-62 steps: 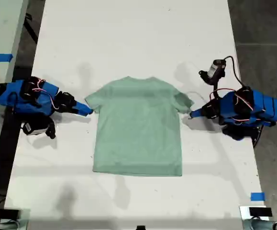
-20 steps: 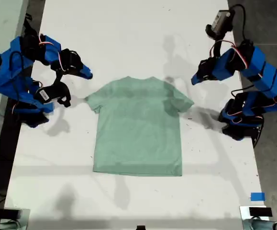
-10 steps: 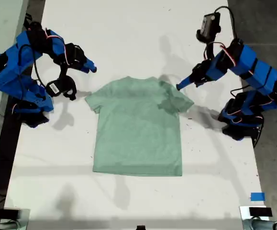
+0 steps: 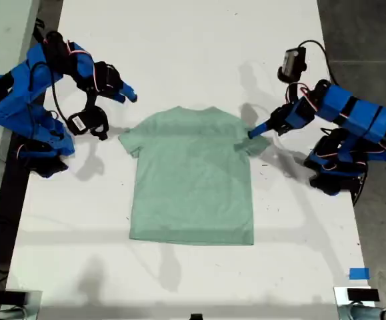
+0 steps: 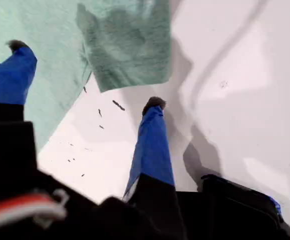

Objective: Fold tshirt

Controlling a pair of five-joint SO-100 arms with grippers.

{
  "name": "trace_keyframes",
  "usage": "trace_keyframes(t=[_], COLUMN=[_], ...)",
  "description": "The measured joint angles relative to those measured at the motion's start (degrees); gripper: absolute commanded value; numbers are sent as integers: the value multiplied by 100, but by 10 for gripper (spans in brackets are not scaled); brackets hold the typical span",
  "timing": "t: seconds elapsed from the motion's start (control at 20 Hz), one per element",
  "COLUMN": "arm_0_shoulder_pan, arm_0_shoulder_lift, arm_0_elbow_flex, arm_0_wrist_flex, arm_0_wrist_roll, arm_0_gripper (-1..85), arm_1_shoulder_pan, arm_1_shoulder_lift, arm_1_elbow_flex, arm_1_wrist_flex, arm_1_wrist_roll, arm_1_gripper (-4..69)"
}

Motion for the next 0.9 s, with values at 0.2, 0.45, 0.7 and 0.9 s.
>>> trace_keyframes(t=[0.2, 0.45, 0.7, 0.9], arm_0_shoulder_pan=[0, 18, 18, 18], arm_0_shoulder_lift=[-79, -176, -193, -193], arm_0_elbow_flex=[0, 0, 26, 70], arm_0_wrist_flex=[-9, -88, -149, -149], arm_0_wrist_roll=[0, 0, 0, 0], arm_0_gripper=[106, 102, 95, 93], arm_1_shoulder_pan=[229, 536, 624, 475], arm_1_shoulder_lift=[-800, -1925, -2654, -3261], arm_1_elbow_flex=[475, 475, 167, -413], arm_1_wrist_flex=[-940, -1547, -1617, -1670], arm_1_wrist_roll=[0, 0, -70, -141], arm_1_gripper=[435, 348, 233, 56])
